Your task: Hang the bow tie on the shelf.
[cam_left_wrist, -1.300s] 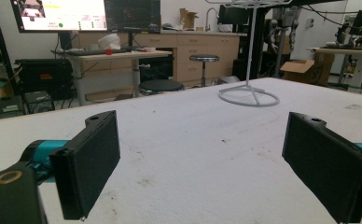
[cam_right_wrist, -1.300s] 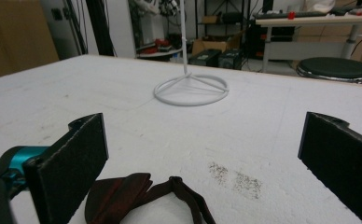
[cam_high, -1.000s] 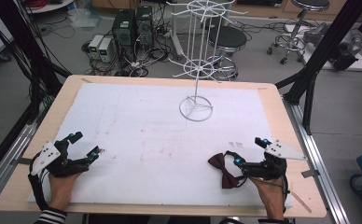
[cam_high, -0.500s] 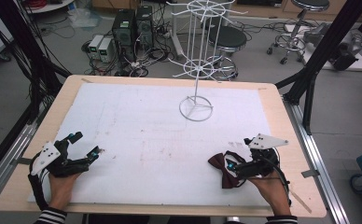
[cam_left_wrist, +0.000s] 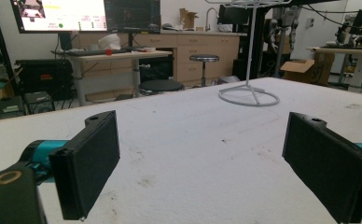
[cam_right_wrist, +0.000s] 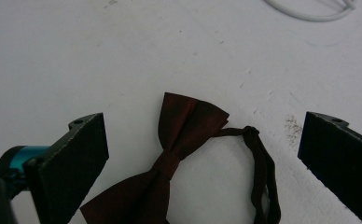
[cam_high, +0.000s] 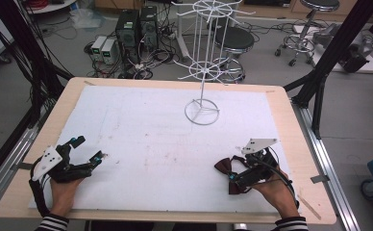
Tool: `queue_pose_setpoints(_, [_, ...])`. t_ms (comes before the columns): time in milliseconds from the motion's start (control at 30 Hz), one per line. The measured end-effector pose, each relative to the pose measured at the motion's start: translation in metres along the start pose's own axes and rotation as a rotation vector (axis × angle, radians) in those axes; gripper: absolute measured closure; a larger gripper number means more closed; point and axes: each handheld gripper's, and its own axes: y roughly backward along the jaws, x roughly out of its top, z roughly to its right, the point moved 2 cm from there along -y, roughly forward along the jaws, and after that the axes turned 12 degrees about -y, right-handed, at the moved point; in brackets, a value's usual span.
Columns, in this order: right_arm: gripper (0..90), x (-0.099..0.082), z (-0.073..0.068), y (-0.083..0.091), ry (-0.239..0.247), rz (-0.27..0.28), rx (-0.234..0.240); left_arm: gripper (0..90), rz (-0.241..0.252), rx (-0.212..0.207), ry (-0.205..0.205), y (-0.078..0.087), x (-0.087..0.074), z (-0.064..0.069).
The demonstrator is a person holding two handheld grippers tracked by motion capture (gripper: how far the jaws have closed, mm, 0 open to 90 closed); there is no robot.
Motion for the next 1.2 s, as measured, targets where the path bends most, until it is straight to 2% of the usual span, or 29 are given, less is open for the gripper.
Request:
queue_pose_setpoints(67, [1.0,0.0,0.0,-0.001,0.007,-0.013,-0.003,11.3,0.001,0.0,0.0,0.0,0.0,0.0])
queue_pose_setpoints(100, [5.2,-0.002,-0.002,-0.003,0.028,-0.035,0.011,11.3,0.001,0.0,-0.001,0.0,0.0,0.0])
queue_pose_setpoints(167, [5.2,-0.004,-0.003,-0.007,0.028,-0.064,0.036,11.3,0.0,0.0,-0.001,0.0,0.0,0.0])
queue_pose_setpoints(267, [5.2,-0.006,-0.005,-0.011,0.043,-0.093,0.026,11.3,0.001,0.001,0.0,0.0,0.0,0.0])
queue_pose_setpoints(400, [5.2,-0.008,-0.005,-0.016,0.035,-0.118,0.039,11.3,0.001,0.001,-0.001,0.0,0.0,0.0])
queue_pose_setpoints(600, [7.0,-0.01,-0.005,-0.024,0.029,-0.186,0.028,11.3,0.001,0.001,0.0,0.0,0.0,0.0])
queue_pose_setpoints(667, [8.0,-0.01,-0.006,-0.024,0.029,-0.192,0.023,11.2,0.001,0.0,0.0,0.0,0.0,0.0])
queue_pose_setpoints(700, [17.6,-0.01,-0.006,-0.025,0.029,-0.215,0.041,11.3,0.0,0.0,0.0,0.0,0.0,0.0])
queue_pose_setpoints(800, [18.0,-0.01,-0.006,-0.026,0.027,-0.23,0.043,11.2,0.001,0.001,0.0,0.0,0.0,0.0])
queue_pose_setpoints(900, [23.3,-0.01,-0.007,-0.028,0.023,-0.252,0.042,11.3,0.001,0.001,0.0,0.0,0.0,0.0])
queue_pose_setpoints(933, [28.8,-0.01,-0.006,-0.03,0.016,-0.268,0.048,11.3,0.001,0.001,-0.001,0.0,0.0,0.0])
queue_pose_setpoints(967, [28.8,-0.01,-0.006,-0.03,0.016,-0.268,0.048,11.3,0.001,0.001,-0.001,0.0,0.0,0.0])
queue_pose_setpoints(1033, [37.2,-0.01,-0.006,-0.031,0.004,-0.291,0.062,11.3,0.001,0.002,0.0,0.0,0.0,0.0])
queue_pose_setpoints(1067, [37.2,-0.01,-0.006,-0.031,0.004,-0.291,0.062,11.3,0.001,0.0,0.0,0.0,0.0,0.0])
queue_pose_setpoints(1200, [46.3,-0.009,-0.005,-0.032,-0.011,-0.303,0.079,11.3,0.0,0.001,0.0,0.0,0.0,0.0])
